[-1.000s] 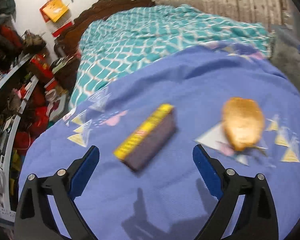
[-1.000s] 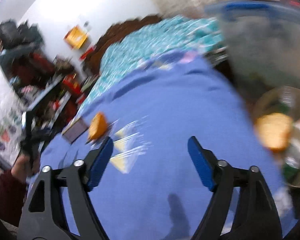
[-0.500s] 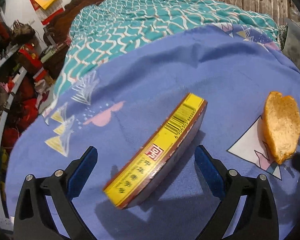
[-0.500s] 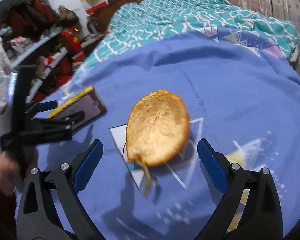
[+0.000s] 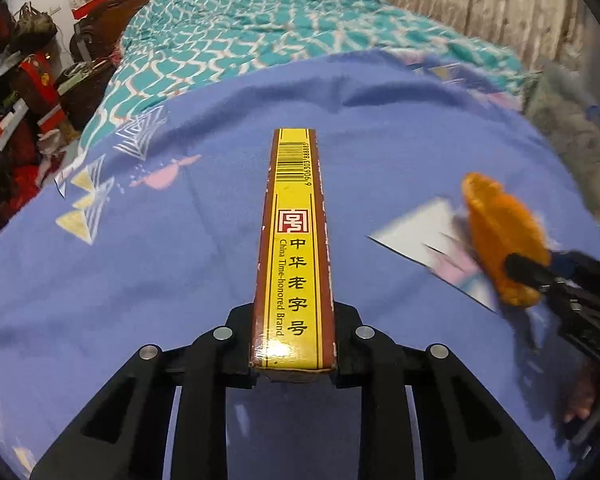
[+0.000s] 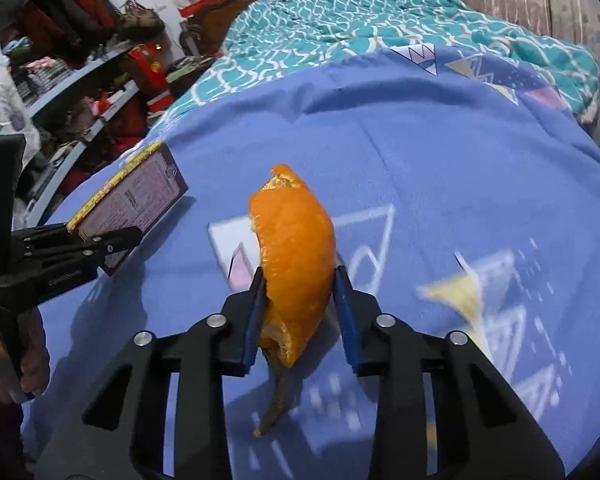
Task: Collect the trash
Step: 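Grasp the yellow-red box with the left tool while the right tool grasps the other orange peel, then carry the yellow box and orange peel to the beige bin and open both tools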
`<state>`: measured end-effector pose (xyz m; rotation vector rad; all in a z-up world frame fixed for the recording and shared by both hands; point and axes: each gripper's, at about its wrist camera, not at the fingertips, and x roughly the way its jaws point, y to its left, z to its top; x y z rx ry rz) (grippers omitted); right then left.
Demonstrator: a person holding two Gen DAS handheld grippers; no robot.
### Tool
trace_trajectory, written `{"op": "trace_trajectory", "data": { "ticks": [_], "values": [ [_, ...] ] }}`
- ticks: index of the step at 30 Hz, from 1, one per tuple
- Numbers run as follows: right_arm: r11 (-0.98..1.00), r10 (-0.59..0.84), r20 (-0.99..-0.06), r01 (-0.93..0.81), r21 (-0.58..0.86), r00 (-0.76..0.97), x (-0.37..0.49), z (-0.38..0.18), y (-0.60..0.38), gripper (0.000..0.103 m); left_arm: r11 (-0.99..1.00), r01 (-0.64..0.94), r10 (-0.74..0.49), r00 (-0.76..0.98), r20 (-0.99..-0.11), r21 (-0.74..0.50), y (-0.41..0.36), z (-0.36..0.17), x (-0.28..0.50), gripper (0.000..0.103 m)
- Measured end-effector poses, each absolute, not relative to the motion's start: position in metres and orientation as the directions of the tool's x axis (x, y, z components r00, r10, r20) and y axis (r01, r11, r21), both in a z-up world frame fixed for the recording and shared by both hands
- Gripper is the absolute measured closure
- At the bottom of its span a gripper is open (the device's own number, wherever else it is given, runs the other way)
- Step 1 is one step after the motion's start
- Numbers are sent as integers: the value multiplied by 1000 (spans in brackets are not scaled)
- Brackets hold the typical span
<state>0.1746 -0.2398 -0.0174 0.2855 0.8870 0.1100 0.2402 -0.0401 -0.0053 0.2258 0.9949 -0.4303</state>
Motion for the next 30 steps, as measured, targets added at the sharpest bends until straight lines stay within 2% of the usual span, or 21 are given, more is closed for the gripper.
{"op": "trace_trajectory", "data": {
  "ticks": [5,11,18,20,23,25,28,30],
  "values": [
    [944,271,-727,-27,329,630,100,-14,-249,70,854,511,-354,431,-830,-98,-42,1,160,81],
    [939,271,-710,-16,345,650,10,-15,-258,70,779,601,-460,353,-815,-179,-48,0,62,81],
    [928,225,-704,72,366,674,-55,-18,-268,69,726,659,-494,300,-816,-197,-62,-7,-6,81],
    [929,218,-706,77,361,674,-61,-18,-268,65,730,664,-474,317,-821,-165,-67,-10,-13,80],
    [926,210,-706,95,366,676,-62,-20,-269,53,743,652,-449,316,-836,-153,-71,-17,-14,68],
    [925,215,-703,90,370,678,-63,-20,-268,44,755,639,-437,327,-838,-145,-71,-17,-14,54],
    [933,195,-705,92,347,682,-65,-19,-266,29,758,638,-437,348,-829,-132,-71,-11,-15,45],
    [938,186,-709,91,334,680,-66,-19,-265,26,757,643,-434,363,-824,-116,-73,-6,-18,40]
  ]
}}
